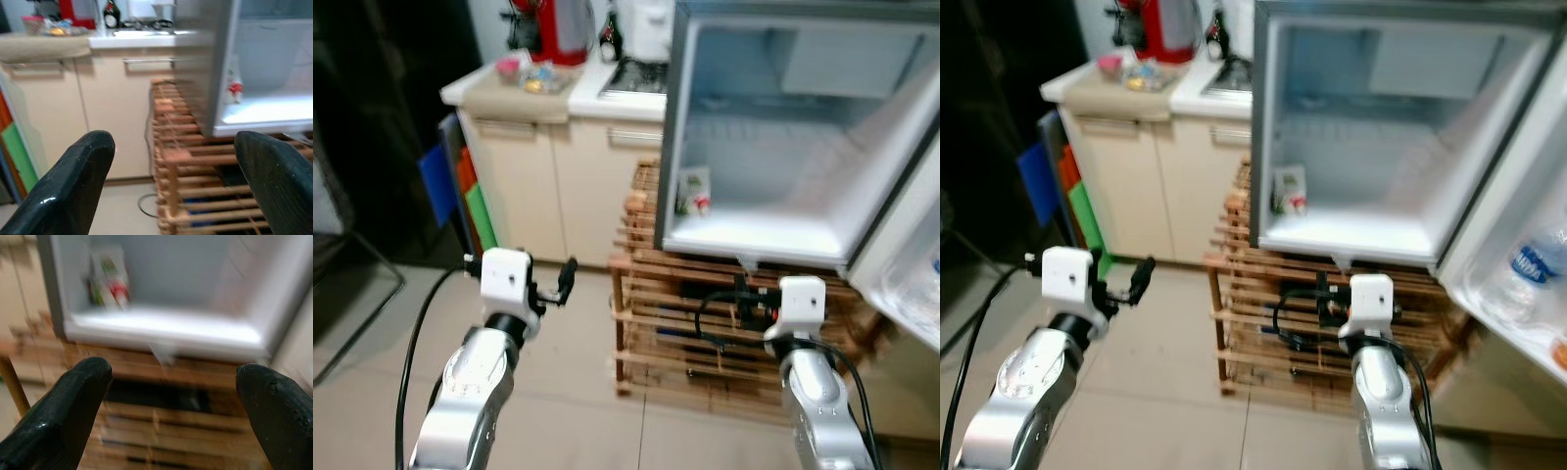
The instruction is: Restocking fridge
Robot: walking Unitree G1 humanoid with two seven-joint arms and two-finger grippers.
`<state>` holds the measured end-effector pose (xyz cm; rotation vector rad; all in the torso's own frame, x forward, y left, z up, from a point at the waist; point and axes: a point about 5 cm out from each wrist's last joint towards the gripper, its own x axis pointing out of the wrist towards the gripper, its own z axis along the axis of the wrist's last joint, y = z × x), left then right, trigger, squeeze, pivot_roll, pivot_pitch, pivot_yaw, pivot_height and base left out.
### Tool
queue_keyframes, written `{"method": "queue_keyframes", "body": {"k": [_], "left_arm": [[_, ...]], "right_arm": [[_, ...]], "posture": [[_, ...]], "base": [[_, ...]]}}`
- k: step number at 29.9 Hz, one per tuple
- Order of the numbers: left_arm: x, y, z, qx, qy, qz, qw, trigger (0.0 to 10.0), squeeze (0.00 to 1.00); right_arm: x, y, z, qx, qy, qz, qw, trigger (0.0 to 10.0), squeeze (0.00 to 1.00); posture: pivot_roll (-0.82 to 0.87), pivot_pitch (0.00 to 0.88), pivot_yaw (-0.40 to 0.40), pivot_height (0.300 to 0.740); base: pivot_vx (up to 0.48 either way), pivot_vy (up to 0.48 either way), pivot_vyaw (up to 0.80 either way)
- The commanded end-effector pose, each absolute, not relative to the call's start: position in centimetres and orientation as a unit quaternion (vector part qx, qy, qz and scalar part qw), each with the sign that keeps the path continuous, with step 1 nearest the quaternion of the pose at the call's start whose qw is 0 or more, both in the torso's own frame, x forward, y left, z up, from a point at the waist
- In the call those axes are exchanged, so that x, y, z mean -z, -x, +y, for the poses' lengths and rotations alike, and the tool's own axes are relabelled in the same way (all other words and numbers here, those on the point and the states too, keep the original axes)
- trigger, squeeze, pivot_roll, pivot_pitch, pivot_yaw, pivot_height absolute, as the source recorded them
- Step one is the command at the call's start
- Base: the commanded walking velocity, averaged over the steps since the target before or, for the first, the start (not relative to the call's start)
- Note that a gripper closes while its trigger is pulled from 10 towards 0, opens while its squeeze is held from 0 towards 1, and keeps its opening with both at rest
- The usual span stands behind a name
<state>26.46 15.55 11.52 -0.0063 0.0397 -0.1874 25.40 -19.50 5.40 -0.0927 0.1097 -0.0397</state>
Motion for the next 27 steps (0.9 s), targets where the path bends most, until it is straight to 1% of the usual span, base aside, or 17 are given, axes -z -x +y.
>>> {"method": "queue_keyframes", "body": {"k": [1, 4, 7, 11, 14, 23, 24, 26, 27], "left_arm": [[-11.1, -26.3, 15.6, 0.092, 0.009, 0.025, 0.995, 10.0, 0.00], [-10.8, -26.3, 15.4, 0.097, 0.012, 0.030, 0.995, 10.0, 0.00], [-10.3, -26.2, 15.3, 0.094, 0.010, 0.042, 0.995, 10.0, 0.00], [-10.6, -26.4, 15.1, 0.098, 0.016, 0.027, 0.995, 10.0, 0.00], [-10.6, -26.6, 15.1, 0.102, 0.017, 0.023, 0.994, 10.0, 0.00], [-10.6, -26.9, 15.1, 0.094, 0.028, 0.019, 0.995, 10.0, 0.00], [-10.5, -27.0, 14.9, 0.095, 0.029, 0.020, 0.995, 10.0, 0.00], [-10.4, -27.0, 14.8, 0.096, 0.030, 0.020, 0.995, 10.0, 0.00], [-10.4, -27.2, 14.5, 0.102, 0.030, 0.019, 0.994, 10.0, 0.00]], "right_arm": [[-5.8, -25.5, -20.2, 0.022, 0.059, 0.056, 0.996, 10.0, 0.00], [-5.3, -25.0, -20.7, 0.024, 0.068, 0.069, 0.995, 10.0, 0.00], [-4.9, -24.7, -21.3, 0.025, 0.085, 0.081, 0.993, 10.0, 0.00], [-4.4, -24.4, -21.4, 0.023, 0.086, 0.089, 0.992, 10.0, 0.00], [-4.0, -24.2, -21.5, 0.019, 0.093, 0.096, 0.991, 10.0, 0.00], [-0.9, -23.2, -22.9, 0.036, 0.091, 0.137, 0.986, 10.0, 0.00], [0.6, -22.8, -23.0, 0.039, 0.091, 0.163, 0.982, 10.0, 0.00], [1.3, -22.6, -23.0, 0.040, 0.090, 0.177, 0.979, 10.0, 0.00], [2.6, -22.0, -23.0, 0.044, 0.088, 0.207, 0.973, 10.0, 0.00]], "posture": [[-0.12, 0.000, 0.019, 0.740], [-0.12, 0.000, 0.015, 0.740], [-0.13, 0.000, 0.017, 0.740], [-0.13, 0.000, 0.017, 0.740], [-0.14, 0.000, 0.019, 0.740], [-0.15, 0.000, 0.036, 0.740], [-0.15, 0.000, 0.037, 0.740], [-0.15, 0.000, 0.038, 0.740], [-0.16, 0.000, 0.038, 0.740]], "base": [[-0.300, 0.000, 0.00], [-0.282, 0.000, 0.00], [0.000, 0.000, 0.00], [0.000, 0.000, 0.00], [0.000, -0.419, 0.00], [0.261, -0.400, 0.00], [0.270, -0.394, 0.00], [0.274, -0.390, 0.00], [0.270, -0.394, 0.00]]}}
